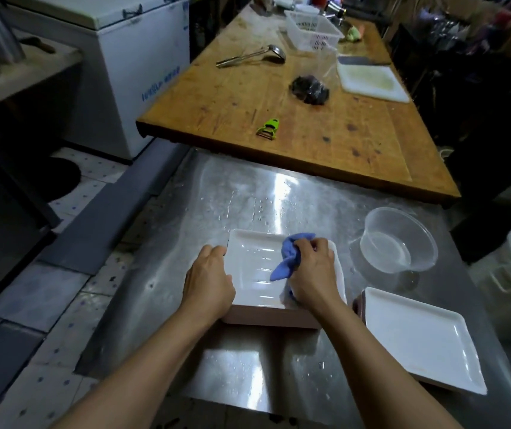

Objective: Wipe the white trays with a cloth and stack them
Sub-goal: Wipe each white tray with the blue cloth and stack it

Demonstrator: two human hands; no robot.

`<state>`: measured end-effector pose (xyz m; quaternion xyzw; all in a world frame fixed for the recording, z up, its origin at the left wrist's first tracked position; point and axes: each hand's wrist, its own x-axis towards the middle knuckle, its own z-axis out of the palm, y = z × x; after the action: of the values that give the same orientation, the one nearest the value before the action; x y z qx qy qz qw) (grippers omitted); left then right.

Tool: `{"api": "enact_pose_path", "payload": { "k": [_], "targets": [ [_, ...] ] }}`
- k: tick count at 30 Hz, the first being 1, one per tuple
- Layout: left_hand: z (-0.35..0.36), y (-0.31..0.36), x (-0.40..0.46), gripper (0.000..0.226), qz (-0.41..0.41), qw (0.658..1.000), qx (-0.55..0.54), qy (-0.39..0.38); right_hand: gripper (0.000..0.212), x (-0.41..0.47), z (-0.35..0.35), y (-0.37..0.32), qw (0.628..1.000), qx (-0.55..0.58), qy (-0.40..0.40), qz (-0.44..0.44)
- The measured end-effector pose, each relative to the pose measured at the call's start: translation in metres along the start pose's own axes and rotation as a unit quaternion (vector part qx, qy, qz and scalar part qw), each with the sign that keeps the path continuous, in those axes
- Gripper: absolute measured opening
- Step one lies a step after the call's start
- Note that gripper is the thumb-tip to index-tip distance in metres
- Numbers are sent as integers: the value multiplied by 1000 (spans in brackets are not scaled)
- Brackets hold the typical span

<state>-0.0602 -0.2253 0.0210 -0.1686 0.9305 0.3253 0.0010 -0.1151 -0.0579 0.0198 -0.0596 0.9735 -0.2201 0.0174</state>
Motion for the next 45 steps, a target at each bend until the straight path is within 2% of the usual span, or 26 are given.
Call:
{"api": "enact_pose_path", "payload": {
  "k": [4, 10, 13, 19, 25, 29, 33, 41, 45],
  "targets": [
    [0, -1, 0, 39, 4, 1000, -6, -1, 38, 4, 14, -27, 997, 58, -23, -50],
    [-2, -5, -1, 39, 25, 1000, -7, -2, 45, 12, 27, -60, 987, 73, -105, -93],
    [-3, -6, -2, 35, 30, 999, -30, -6, 50, 12, 24, -58, 983, 78, -138, -92],
    [-2, -11, -2, 37, 21, 996, -85, -3, 40, -9, 13, -51, 971, 55, -193, -131],
    [1, -10, -5, 23, -3, 995, -102, 3, 38, -27, 0, -44, 962, 19, -228, -150],
    [1, -4, -4, 30, -11, 997, -77, 18, 41, -36, -5, -41, 961, -2, -224, -160],
    [1, 1, -4, 37, -11, 999, -39, 14, 42, -40, -18, -17, 970, -46, -202, -129],
    [1, 4, -3, 30, 13, 1000, 14, 14, 30, -48, -43, 33, 983, -126, -121, -47],
    [2, 5, -3, 28, 11, 1000, 20, 19, 28, -29, -39, 35, 978, -182, -84, -59]
  ]
}}
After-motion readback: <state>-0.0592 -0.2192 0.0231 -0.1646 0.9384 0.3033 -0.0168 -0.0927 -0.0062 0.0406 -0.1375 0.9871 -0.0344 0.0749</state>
